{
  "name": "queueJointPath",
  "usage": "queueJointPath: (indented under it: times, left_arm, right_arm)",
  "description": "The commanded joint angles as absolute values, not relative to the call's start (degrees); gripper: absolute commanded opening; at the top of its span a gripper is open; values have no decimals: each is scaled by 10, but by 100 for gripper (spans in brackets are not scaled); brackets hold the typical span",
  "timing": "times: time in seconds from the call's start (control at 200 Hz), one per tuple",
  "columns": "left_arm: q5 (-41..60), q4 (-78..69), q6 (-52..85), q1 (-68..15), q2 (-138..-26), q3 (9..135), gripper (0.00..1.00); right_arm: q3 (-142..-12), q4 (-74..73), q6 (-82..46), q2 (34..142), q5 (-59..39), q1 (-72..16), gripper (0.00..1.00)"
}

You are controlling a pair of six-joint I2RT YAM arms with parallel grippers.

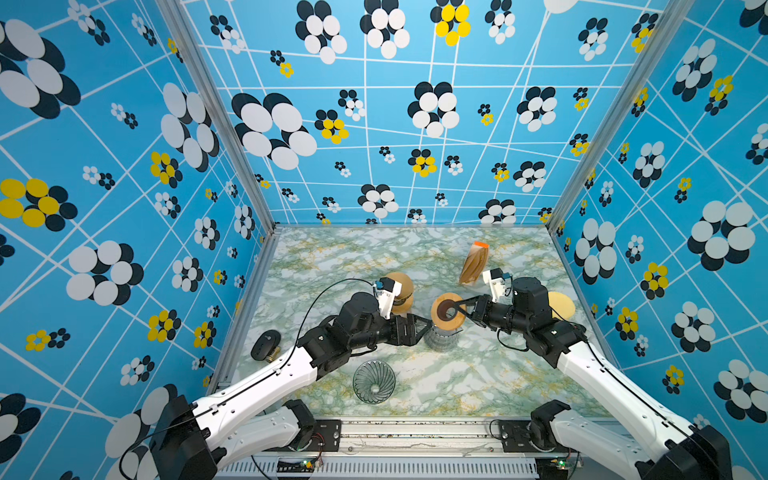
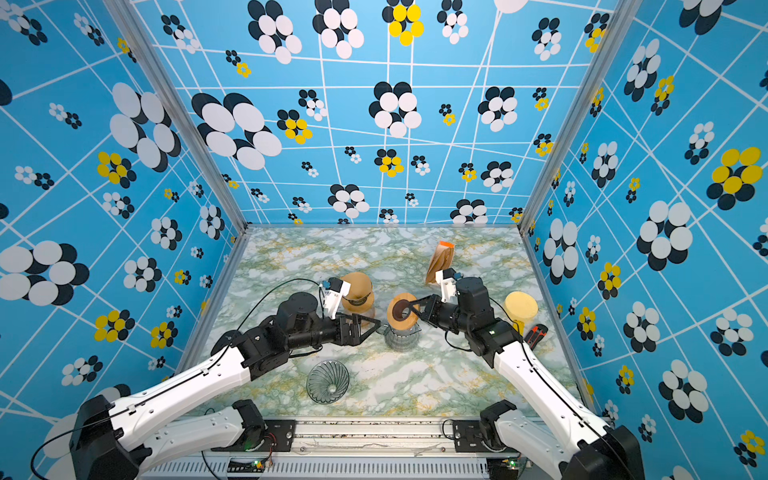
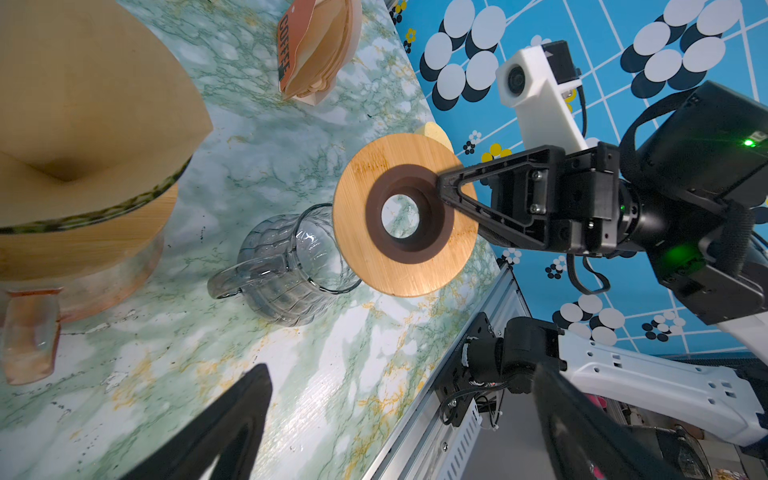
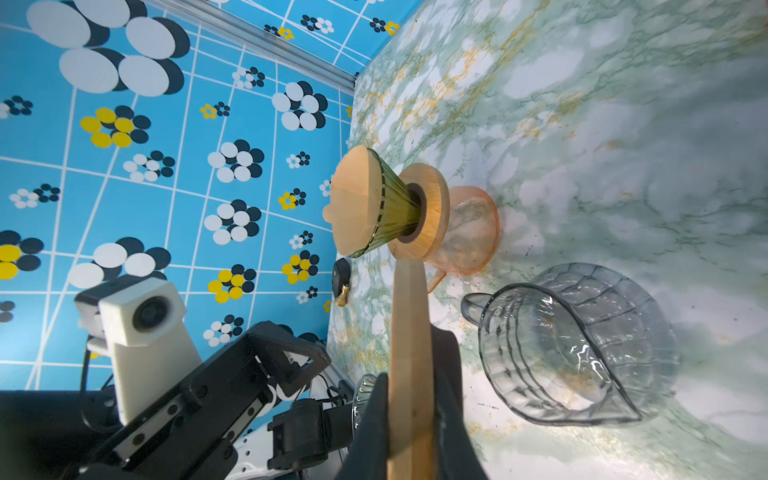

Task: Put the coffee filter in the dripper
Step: 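Carry the wooden ring with the right gripper toward the pitcher while the left withdraws, then lower the wooden ring onto the glass pitcher mouth with the right gripper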

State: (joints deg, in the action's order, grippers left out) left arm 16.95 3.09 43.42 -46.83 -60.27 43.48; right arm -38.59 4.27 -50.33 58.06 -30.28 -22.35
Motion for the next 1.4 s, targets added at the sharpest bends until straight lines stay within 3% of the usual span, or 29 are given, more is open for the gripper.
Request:
queueJointPath:
  times: [0.0,0.705,1.395]
  left_arm:
    - [178,27,421,-462,-609,459,99]
    - [178,11,426,-461,-628,458,99]
    - [177,4,431,-461,-624,446,99]
  right_arm:
    - [-365,-60,-548,592,-356,-209,9]
    - [-286,-154,-575,660,-379,-193,10]
    - [-273,-152,-563,682,-362,-193,11]
